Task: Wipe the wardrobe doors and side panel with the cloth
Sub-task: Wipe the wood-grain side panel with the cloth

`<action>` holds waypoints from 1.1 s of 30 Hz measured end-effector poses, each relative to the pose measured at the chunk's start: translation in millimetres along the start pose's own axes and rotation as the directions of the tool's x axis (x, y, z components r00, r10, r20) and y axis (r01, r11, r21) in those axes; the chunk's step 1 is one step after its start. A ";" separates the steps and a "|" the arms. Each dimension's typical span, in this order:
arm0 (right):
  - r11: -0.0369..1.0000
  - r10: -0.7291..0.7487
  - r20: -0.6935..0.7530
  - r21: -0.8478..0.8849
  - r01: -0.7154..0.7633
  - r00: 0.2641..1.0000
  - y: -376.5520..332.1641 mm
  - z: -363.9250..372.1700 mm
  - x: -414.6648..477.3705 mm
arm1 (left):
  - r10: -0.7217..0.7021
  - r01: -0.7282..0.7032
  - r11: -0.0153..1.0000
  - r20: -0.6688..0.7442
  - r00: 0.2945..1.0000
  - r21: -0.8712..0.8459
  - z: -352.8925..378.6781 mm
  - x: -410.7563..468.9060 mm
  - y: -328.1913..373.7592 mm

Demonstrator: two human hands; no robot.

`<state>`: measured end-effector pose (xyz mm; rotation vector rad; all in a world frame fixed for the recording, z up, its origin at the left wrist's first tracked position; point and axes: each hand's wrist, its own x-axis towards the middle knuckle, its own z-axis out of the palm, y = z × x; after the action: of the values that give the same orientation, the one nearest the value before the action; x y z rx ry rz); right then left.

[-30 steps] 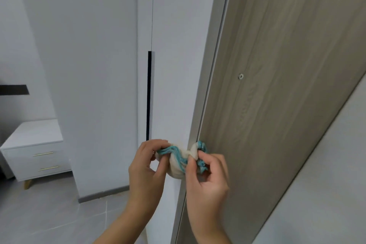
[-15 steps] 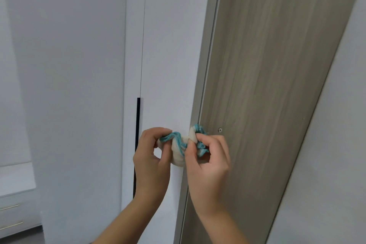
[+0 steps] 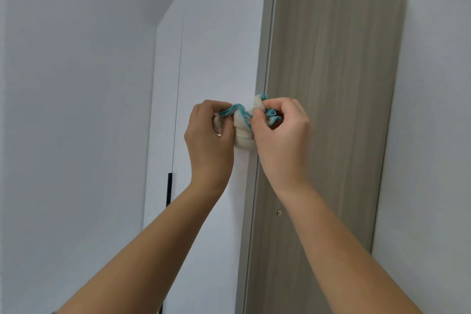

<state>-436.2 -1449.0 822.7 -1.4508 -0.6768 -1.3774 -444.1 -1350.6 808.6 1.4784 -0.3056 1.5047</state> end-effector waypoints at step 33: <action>0.998 0.013 -0.025 -0.066 -0.015 1.000 -101.2 51.9 337.7 | 0.071 -0.087 0.980 -0.096 0.993 -0.181 86.9 303.8 126.3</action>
<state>-438.1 -1441.8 1179.0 -1.4858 -0.6092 -1.4166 -421.9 -1343.0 1148.1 1.2615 -0.4430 1.5562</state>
